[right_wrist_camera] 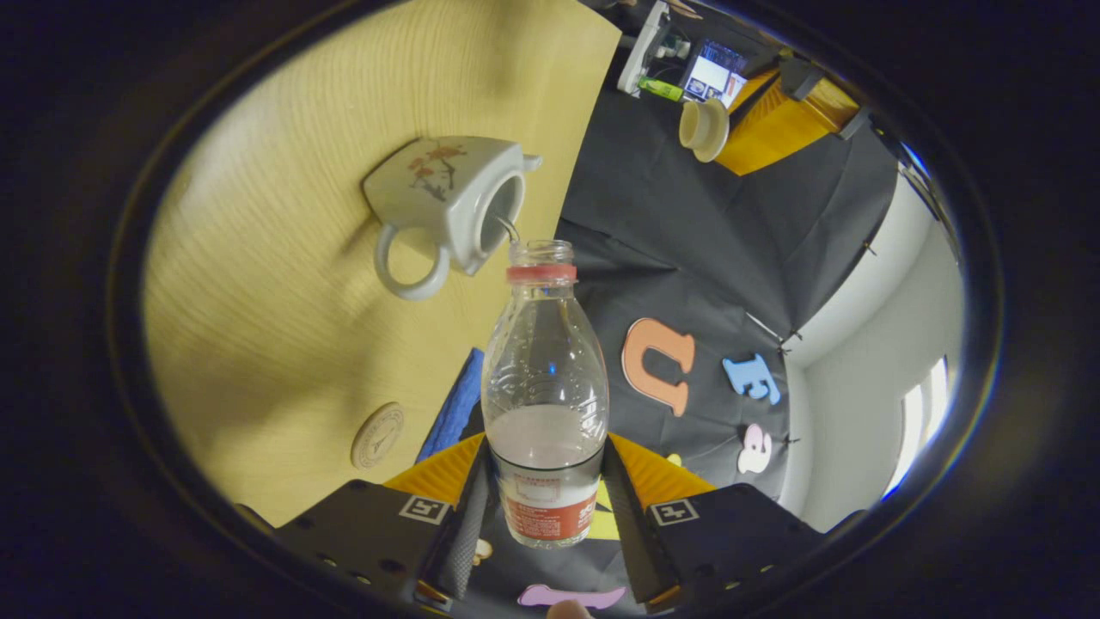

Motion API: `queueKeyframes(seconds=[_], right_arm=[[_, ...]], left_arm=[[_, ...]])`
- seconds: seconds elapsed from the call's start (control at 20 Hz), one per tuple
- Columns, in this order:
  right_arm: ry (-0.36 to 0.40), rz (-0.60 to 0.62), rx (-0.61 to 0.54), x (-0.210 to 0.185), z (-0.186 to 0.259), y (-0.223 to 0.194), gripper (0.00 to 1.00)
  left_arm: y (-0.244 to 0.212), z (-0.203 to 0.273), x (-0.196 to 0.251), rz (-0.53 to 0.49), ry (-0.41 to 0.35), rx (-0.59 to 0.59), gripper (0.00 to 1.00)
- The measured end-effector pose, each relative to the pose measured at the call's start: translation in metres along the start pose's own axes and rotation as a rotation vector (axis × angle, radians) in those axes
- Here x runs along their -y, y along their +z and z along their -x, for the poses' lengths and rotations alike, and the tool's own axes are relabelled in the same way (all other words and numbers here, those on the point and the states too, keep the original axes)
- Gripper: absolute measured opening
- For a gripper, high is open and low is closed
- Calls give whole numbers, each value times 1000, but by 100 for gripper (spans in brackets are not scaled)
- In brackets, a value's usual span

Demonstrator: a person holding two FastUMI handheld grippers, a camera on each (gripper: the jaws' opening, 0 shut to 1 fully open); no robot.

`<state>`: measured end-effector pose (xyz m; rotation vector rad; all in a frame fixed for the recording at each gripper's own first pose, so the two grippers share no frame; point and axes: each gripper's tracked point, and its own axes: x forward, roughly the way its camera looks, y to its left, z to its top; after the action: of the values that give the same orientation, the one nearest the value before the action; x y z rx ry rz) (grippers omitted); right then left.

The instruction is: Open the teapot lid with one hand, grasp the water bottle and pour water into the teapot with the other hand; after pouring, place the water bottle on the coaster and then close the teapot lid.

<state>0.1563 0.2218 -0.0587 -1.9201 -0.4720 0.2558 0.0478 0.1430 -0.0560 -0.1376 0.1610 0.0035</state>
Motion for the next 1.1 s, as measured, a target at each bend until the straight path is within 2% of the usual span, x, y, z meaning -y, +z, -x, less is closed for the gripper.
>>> queueKeyframes(seconds=[1.1], right_arm=[[-46, 150, 32, 20, -6, 4, 69]], left_arm=[[5, 4, -9, 18, 10, 6, 2]])
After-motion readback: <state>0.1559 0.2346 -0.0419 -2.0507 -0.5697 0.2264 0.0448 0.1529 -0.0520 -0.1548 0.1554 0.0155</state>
